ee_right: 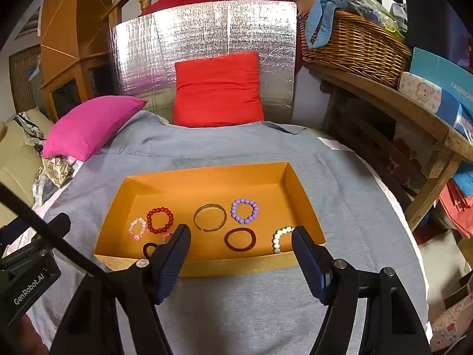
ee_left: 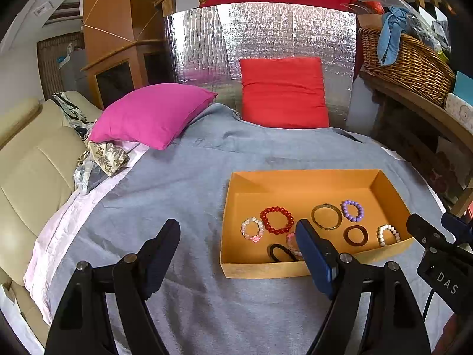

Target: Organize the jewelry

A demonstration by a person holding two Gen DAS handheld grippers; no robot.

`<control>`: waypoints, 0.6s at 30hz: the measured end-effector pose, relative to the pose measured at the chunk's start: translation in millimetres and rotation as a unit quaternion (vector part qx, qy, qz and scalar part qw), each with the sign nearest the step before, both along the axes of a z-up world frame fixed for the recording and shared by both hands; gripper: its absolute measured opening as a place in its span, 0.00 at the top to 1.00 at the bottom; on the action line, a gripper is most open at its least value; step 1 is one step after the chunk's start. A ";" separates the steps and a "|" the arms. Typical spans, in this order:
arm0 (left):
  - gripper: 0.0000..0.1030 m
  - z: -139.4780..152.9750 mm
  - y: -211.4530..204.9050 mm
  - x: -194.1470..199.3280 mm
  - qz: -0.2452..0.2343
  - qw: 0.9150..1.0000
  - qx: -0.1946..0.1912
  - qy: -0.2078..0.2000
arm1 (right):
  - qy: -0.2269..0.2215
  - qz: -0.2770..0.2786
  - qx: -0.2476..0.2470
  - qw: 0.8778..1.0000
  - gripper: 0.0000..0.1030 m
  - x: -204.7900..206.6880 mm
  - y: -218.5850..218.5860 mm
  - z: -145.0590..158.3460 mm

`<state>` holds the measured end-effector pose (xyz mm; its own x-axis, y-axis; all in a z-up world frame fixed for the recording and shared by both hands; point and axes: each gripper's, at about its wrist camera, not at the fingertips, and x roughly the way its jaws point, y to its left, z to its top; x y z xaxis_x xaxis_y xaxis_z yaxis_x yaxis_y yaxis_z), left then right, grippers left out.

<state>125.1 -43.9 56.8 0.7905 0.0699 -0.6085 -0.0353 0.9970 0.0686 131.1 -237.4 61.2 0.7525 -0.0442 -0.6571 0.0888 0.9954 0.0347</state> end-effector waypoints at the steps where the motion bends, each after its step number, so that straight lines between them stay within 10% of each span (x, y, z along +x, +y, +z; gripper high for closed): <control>1: 0.22 0.1 0.2 0.3 0.000 1.000 0.000 0.000 | 0.000 0.000 0.000 1.000 0.28 -0.1 -0.3 0.1; 18: 0.22 -3.9 2.0 9.6 -0.002 1.000 -0.011 0.008 | 0.008 0.001 0.005 1.000 0.28 8.7 5.4 -6.0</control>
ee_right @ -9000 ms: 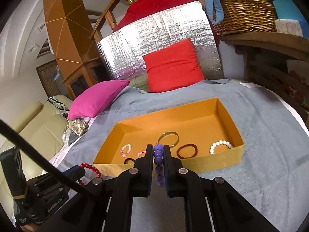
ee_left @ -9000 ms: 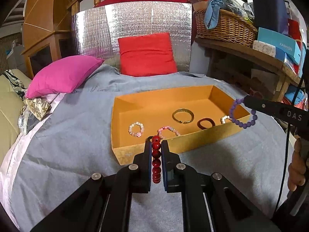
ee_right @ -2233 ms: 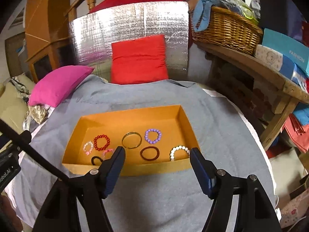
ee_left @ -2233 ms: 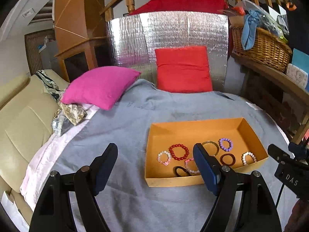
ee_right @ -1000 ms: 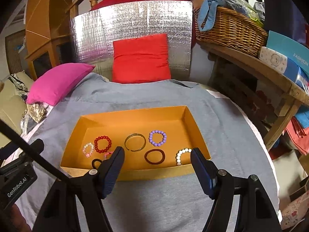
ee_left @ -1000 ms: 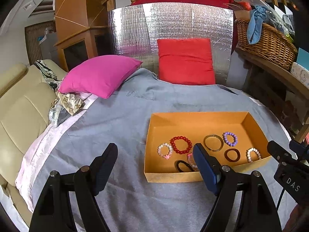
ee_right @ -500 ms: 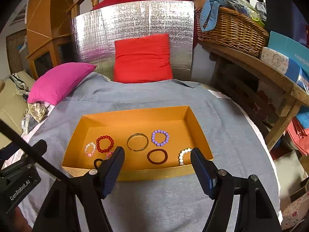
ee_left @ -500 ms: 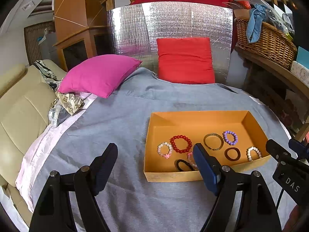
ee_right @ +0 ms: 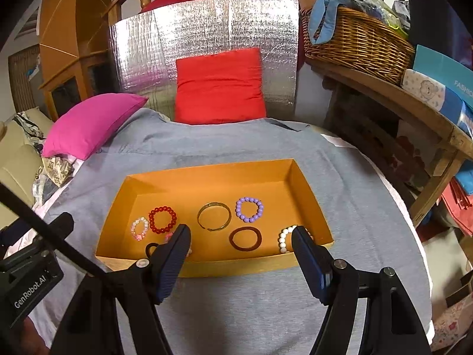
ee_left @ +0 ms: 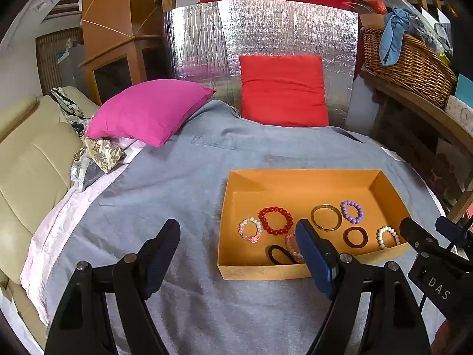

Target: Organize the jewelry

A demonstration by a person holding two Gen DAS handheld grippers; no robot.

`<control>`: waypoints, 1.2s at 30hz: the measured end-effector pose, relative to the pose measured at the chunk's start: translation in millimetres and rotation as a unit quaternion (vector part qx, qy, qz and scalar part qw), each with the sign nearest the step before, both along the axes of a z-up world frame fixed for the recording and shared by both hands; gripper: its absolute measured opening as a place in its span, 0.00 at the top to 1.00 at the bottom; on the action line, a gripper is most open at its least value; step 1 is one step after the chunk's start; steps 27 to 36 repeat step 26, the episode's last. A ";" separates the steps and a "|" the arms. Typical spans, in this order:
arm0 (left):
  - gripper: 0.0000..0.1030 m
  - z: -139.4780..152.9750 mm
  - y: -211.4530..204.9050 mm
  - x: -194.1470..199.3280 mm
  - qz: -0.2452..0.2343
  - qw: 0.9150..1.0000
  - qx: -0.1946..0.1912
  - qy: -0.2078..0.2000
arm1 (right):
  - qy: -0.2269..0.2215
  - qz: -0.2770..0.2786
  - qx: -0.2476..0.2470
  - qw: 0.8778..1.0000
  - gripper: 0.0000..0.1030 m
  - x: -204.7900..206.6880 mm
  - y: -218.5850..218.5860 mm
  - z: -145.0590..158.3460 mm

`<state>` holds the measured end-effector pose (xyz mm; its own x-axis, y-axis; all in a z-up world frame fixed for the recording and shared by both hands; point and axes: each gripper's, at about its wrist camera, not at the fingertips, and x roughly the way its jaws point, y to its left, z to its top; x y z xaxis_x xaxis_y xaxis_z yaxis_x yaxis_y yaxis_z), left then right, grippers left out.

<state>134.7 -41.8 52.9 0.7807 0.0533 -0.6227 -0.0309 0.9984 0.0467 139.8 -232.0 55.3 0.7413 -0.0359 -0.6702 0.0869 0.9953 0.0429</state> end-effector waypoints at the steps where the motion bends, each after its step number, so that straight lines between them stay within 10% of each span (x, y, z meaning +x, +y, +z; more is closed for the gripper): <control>1: 0.22 -0.3 0.4 1.0 0.001 1.000 0.000 0.000 | 0.000 0.000 0.000 1.000 0.28 0.4 0.1 -0.3; 36: 0.22 -12.5 2.4 -12.0 -0.046 0.999 -0.003 -0.003 | 0.001 0.006 -0.007 1.000 0.28 -0.2 9.1 -4.1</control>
